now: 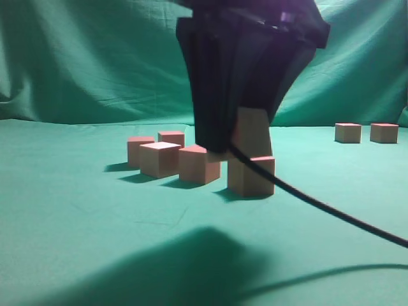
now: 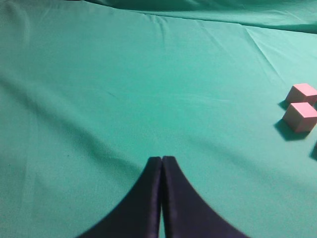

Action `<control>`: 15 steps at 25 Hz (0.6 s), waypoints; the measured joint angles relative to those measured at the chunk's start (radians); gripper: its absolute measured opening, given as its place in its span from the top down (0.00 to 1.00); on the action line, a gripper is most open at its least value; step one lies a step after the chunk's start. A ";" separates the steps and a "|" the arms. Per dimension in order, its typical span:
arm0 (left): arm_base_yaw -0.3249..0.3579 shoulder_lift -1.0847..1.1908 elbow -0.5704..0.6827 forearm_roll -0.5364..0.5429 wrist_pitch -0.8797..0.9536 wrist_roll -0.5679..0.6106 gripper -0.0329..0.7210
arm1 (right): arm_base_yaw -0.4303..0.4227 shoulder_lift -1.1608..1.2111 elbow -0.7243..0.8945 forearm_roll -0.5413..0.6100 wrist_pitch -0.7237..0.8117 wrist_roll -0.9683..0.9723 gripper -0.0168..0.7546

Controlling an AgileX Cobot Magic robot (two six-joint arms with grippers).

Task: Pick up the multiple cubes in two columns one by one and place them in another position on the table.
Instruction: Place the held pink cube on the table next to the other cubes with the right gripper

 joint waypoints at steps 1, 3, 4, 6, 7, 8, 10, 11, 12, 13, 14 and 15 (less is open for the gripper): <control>0.000 0.000 0.000 0.000 0.000 0.000 0.96 | 0.000 0.007 0.000 -0.007 -0.001 0.010 0.63; 0.000 0.000 0.000 0.000 0.000 0.000 0.96 | 0.000 0.022 0.000 -0.011 -0.007 0.034 0.63; 0.000 0.000 0.000 0.000 0.000 0.000 0.96 | 0.000 0.032 0.000 -0.016 -0.011 0.045 0.63; 0.000 0.000 0.000 0.000 0.000 0.000 0.96 | 0.000 0.048 0.000 -0.034 -0.029 0.084 0.63; 0.000 0.000 0.000 0.000 0.000 0.000 0.96 | 0.000 0.057 0.000 -0.046 -0.038 0.097 0.63; 0.000 0.000 0.000 0.000 0.000 0.000 0.96 | 0.000 0.061 0.000 -0.060 -0.045 0.112 0.63; 0.000 0.000 0.000 0.000 0.000 0.000 0.96 | 0.000 0.070 0.000 -0.085 -0.055 0.124 0.63; 0.000 0.000 0.000 0.000 0.000 0.000 0.96 | 0.000 0.070 0.000 -0.089 -0.061 0.127 0.63; 0.000 0.000 0.000 0.000 0.000 0.000 0.96 | 0.000 0.070 0.000 -0.092 -0.068 0.129 0.63; 0.000 0.000 0.000 0.000 0.000 0.000 0.96 | 0.000 0.070 0.000 -0.093 -0.075 0.131 0.63; 0.000 0.000 0.000 0.000 0.000 0.000 0.96 | 0.000 0.070 0.000 -0.094 -0.077 0.131 0.63; 0.000 0.000 0.000 0.000 0.000 0.000 0.96 | 0.000 0.070 0.000 -0.094 -0.079 0.131 0.63</control>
